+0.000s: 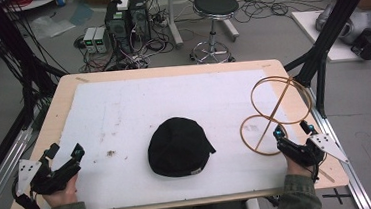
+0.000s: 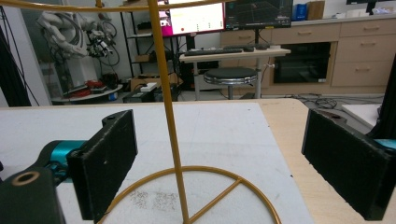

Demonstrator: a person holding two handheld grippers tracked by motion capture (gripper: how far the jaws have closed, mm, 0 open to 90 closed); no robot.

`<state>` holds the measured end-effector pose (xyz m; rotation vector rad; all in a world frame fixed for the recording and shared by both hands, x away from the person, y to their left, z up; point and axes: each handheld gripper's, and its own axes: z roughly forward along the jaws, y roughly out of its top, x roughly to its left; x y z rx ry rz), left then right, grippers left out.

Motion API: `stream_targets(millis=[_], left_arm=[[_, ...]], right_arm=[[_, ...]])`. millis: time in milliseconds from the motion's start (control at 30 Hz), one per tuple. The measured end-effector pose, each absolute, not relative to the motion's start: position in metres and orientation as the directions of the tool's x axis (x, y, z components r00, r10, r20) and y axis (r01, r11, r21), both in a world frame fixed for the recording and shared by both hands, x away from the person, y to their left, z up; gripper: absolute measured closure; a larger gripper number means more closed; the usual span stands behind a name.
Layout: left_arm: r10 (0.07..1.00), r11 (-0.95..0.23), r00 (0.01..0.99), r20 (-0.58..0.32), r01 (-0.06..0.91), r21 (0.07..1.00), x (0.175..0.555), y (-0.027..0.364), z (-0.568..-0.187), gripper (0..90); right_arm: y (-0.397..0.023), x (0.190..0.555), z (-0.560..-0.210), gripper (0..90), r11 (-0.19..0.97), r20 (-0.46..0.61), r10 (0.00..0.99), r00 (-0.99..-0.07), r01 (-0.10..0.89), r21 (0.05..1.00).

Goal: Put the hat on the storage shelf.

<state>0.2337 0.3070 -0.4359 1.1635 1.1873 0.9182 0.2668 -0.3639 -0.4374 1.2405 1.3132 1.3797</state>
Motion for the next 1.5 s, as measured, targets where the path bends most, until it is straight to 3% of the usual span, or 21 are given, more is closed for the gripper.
stream_targets(millis=[933,1500], left_arm=[[0.965,0.191,0.172,-0.198,0.054,0.98,0.234,0.306,-0.435,17.5],[0.958,0.119,0.256,-0.129,0.054,0.991,0.237,0.291,-0.416,17.5]], right_arm=[[-0.366,0.266,-0.438,9.6,-0.11,0.116,0.981,-0.153,0.05,0.993],[-0.366,0.266,-0.438,9.6,-0.123,0.13,0.979,-0.16,0.052,0.991]])
